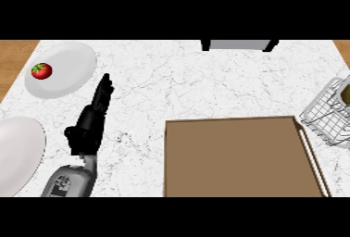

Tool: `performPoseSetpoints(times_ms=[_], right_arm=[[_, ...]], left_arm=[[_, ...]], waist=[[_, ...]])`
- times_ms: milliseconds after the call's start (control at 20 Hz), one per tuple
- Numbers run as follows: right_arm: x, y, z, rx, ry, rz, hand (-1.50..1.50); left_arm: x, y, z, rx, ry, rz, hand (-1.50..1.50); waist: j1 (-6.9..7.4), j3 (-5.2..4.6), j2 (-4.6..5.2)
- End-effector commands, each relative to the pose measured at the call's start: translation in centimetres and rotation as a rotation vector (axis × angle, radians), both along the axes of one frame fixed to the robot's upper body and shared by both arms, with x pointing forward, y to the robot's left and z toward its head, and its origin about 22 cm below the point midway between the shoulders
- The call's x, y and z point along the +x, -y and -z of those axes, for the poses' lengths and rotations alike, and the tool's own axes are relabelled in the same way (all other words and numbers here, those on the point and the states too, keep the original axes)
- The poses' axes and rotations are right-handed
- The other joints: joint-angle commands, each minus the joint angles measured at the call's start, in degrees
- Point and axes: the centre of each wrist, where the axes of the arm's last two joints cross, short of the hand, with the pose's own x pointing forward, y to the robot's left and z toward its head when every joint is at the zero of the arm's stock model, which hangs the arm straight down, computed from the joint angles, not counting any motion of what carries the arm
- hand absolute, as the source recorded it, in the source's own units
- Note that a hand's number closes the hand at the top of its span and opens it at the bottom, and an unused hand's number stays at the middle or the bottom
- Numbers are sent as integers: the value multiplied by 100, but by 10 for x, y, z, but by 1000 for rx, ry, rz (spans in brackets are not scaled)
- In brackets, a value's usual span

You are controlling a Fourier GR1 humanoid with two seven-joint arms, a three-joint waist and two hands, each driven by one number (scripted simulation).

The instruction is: Pick the squash from the tray and place it in the tiered basket

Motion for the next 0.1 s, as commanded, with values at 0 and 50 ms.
performPoseSetpoints(times_ms=[0, 50], right_arm=[[-22, 12, 21, 66, 6, -30, -150], [-24, 12, 13, 48, 7, -40, -150]], left_arm=[[-2, 0, 3, -7, 0, -11, 0], [-2, 7, 0, -23, -2, -8, 0]], waist=[[-62, 35, 12], [-65, 37, 1]])
